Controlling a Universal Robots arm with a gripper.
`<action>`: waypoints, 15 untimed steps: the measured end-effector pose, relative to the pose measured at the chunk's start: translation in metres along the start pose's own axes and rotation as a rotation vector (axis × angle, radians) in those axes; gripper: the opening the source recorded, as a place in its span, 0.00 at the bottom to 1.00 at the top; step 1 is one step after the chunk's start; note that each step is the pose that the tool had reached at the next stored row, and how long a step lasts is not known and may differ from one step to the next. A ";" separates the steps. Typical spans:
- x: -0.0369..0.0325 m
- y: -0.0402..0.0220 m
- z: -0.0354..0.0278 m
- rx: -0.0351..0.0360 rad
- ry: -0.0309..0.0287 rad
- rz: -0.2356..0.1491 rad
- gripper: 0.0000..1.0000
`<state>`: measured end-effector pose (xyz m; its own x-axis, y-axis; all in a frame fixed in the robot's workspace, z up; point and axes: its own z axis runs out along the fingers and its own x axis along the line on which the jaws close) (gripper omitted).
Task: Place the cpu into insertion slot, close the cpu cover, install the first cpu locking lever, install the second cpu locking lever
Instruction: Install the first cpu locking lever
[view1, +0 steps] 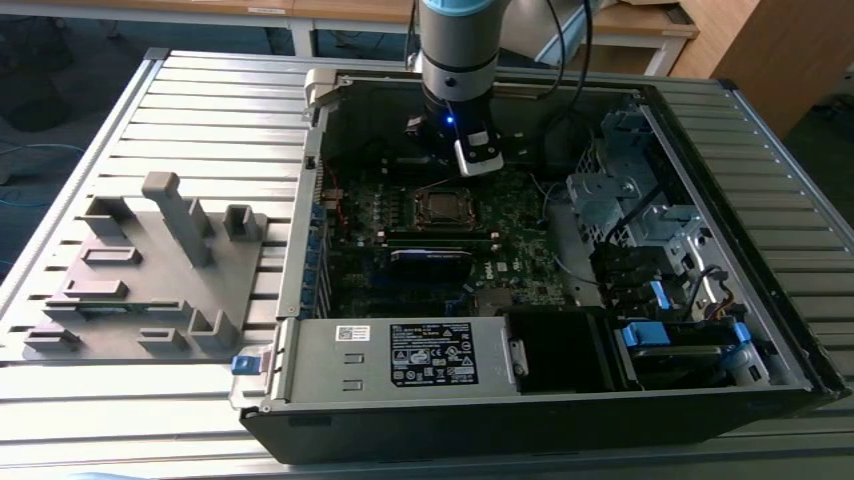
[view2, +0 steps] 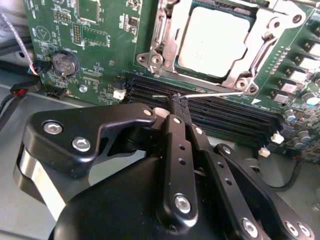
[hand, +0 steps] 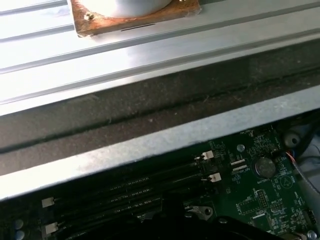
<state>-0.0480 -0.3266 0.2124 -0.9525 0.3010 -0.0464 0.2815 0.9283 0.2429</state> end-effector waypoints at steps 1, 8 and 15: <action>0.0002 0.0000 0.0001 0.0006 -0.0022 0.009 0.11; 0.0069 -0.0012 0.0000 0.0017 -0.0089 0.033 0.11; 0.0070 -0.0013 0.0017 0.0019 -0.0099 0.038 0.11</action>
<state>-0.0548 -0.3253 0.2102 -0.9400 0.3379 -0.0469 0.3174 0.9167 0.2428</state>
